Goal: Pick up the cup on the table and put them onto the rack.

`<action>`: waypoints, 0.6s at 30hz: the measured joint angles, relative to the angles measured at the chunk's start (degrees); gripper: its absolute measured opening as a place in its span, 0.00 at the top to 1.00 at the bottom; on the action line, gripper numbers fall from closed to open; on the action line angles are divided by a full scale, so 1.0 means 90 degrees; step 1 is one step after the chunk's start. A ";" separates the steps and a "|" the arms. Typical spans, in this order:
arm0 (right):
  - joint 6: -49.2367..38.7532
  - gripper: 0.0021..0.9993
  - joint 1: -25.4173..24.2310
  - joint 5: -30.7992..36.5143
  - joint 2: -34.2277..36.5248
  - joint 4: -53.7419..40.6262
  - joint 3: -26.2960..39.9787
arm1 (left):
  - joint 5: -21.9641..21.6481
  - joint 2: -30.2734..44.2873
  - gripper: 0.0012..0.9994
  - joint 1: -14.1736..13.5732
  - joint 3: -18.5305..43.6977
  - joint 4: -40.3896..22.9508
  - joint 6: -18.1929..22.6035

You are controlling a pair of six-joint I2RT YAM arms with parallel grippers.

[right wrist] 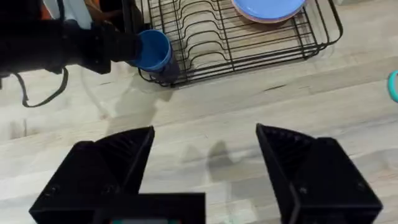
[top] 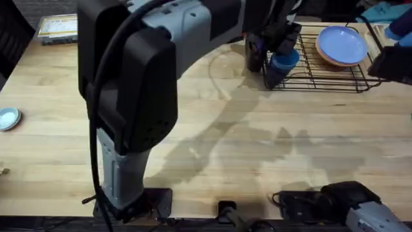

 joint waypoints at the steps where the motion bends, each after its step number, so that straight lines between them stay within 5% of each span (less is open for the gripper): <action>1: 0.0000 0.00 0.0000 0.0000 0.0000 0.0000 0.0000 | 0.0000 0.0000 0.85 0.0000 0.0000 0.0000 0.0000; 6: 0.0000 0.00 0.0000 0.0000 0.0000 0.0000 0.0000 | 0.0000 0.0000 0.76 0.0000 0.0000 0.0000 -0.0002; 7: 0.0000 0.00 0.0000 0.0000 0.0000 0.0000 0.0000 | 0.0019 0.0000 0.65 -0.0002 0.0000 0.0002 -0.0002; 8: 0.0000 0.00 0.0000 0.0000 0.0000 0.0000 0.0000 | 0.0024 0.0000 0.63 -0.0002 0.0000 0.0002 -0.0002; 18: 0.0000 0.01 0.0000 0.0000 0.0000 0.0000 0.0000 | 0.0029 0.0000 0.64 -0.0007 0.0000 0.0005 -0.0001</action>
